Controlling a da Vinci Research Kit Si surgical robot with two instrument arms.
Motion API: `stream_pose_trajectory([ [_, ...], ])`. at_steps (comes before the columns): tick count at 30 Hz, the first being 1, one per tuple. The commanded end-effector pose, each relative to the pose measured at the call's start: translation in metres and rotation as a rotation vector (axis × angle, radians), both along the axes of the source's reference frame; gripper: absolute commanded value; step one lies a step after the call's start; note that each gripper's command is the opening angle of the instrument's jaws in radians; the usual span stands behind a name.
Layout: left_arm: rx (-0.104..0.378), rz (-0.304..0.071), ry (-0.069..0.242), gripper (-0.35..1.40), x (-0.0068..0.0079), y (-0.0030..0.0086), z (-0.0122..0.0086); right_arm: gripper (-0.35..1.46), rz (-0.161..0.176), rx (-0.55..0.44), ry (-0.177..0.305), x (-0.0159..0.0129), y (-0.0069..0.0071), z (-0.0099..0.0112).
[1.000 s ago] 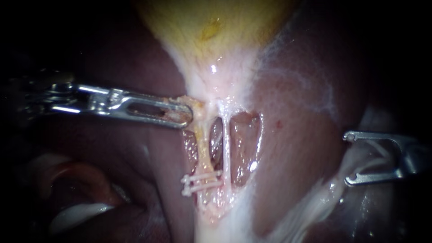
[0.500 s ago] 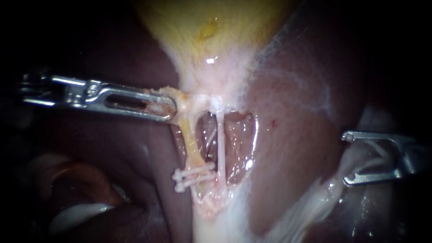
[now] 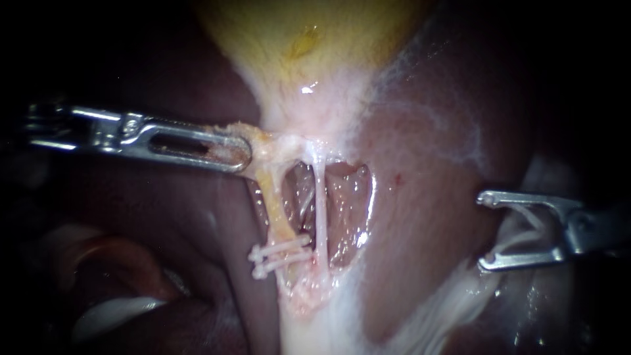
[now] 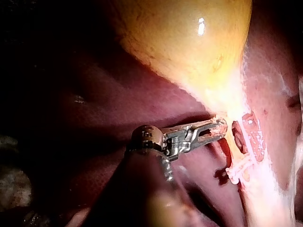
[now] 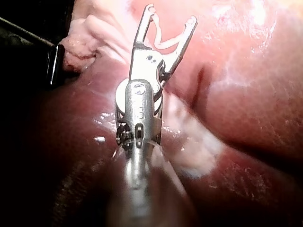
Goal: Clipping third clip left tube
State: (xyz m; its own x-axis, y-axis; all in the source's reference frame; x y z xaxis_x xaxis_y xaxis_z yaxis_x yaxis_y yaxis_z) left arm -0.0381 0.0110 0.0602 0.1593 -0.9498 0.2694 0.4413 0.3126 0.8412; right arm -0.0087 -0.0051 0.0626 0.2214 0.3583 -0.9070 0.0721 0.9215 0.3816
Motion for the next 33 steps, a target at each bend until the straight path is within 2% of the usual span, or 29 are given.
stream_pose_trajectory([
  [1,0.000,-0.001,0.001,-0.35,0.0000,0.0000,0.0000,0.50,0.003,0.009,-0.001,0.0005,-0.0001,0.0001],
  [7,0.000,-0.001,0.001,-0.35,-0.0001,0.0000,0.0000,0.50,0.003,0.043,0.006,0.0038,-0.0001,0.0008],
  [12,0.000,-0.001,0.002,-0.35,-0.0001,0.0000,-0.0001,0.49,-0.033,0.057,-0.050,0.0067,0.0000,0.0020],
  [26,0.001,-0.002,0.003,-0.35,-0.0003,-0.0001,-0.0001,0.47,-0.028,0.245,-0.074,0.0139,0.0012,0.0046],
  [33,0.001,-0.003,0.003,-0.35,-0.0004,-0.0001,-0.0002,0.45,-0.048,0.306,-0.072,0.0165,0.0005,0.0057],
])
